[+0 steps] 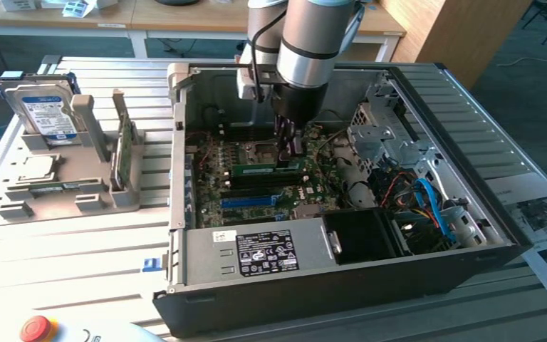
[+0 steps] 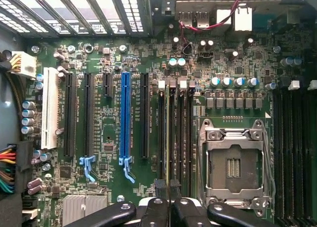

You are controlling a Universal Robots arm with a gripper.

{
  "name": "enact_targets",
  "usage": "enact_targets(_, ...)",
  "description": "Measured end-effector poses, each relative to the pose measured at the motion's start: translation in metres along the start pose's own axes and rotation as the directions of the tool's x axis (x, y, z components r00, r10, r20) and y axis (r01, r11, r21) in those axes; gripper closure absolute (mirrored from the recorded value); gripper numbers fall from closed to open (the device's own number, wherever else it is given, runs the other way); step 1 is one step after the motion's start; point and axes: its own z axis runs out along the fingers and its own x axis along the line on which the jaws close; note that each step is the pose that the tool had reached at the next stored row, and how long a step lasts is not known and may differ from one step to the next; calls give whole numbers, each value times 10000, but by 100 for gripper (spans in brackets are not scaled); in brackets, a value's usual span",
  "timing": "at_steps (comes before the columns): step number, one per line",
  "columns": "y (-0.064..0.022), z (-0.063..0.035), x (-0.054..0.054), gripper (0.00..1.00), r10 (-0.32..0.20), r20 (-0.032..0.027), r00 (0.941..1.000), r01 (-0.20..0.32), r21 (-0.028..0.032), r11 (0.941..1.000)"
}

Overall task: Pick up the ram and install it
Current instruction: 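Insert the ram into the slot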

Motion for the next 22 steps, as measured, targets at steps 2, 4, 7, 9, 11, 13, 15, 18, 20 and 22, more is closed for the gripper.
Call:
enact_targets(2, 0, 0, 0, 88, 0, -1, 10000, 0, 0, 10000)
enact_targets(4, 0, 0, 0, 88, 0, -1, 10000, 0, -1, 10000)
enact_targets(7, 0, 1, 10, 88, 1, 2, 10000, -1, 1, 10000)
enact_targets(9, 0, 1, 21, 88, 1, 0, 10000, -1, 1, 10000)
enact_targets(11, 0, 2, 32, 88, 1, 1, 10000, -1, 0, 10000)
enact_targets(13, 0, 2, 33, 88, 1, 1, 10000, -1, 0, 10000)
enact_targets(15, -1, 2, 33, 88, 0, 0, 10000, 0, 0, 10000)
enact_targets(18, -1, 21, 33, 88, 0, 0, 10000, 0, 0, 10000)
enact_targets(20, -2, 38, 32, 88, 0, 0, 10000, 0, 0, 10000)
enact_targets(22, -3, 53, 31, 88, 0, -1, 10000, 0, 1, 10000)
